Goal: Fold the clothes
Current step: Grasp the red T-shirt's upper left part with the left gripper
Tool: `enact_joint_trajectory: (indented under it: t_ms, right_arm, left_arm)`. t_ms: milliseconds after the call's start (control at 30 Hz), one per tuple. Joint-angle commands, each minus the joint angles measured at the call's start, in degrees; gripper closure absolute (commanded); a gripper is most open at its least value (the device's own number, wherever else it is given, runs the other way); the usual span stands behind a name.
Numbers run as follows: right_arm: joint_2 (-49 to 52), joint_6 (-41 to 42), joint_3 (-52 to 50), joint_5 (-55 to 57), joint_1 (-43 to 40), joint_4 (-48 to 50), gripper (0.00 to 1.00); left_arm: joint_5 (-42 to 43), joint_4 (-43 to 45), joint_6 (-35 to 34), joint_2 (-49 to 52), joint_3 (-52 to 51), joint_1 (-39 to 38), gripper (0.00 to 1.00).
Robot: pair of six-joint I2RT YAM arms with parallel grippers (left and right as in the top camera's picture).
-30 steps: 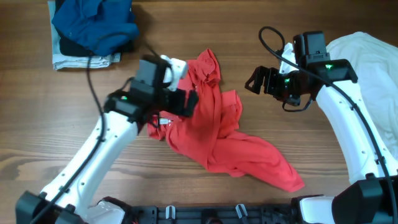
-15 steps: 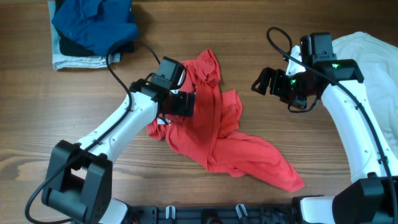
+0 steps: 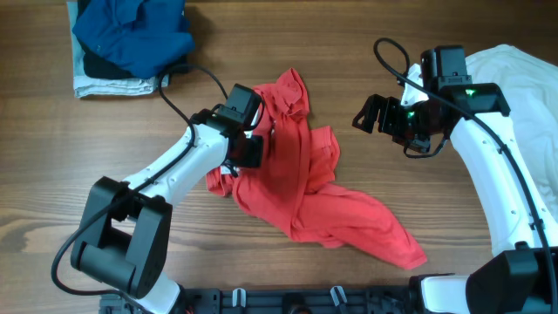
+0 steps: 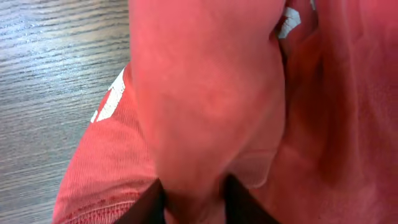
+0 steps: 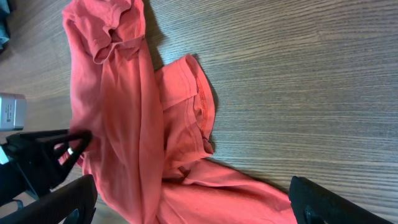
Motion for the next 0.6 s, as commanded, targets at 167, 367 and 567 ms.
enact_joint_trajectory:
  t_ms: [167,367,567]
  right_arm:
    - [0.66,-0.74,0.66,0.98,-0.15,0.11,0.00]
    - [0.66,-1.14,0.66,-1.62,-0.13,-0.98,0.01]
    - [0.66,-4.13,0.68,-8.28,0.07,-2.32,0.00]
  left_arm:
    - [0.46,-1.01,0.15,-2.32,1.18,0.15,0.96]
    - [-4.94,-8.26,-0.31,-20.63,8.96,0.22,0.96]
    - [-7.61,-9.31,-0.28,-39.43,9.49,0.22,0.96]
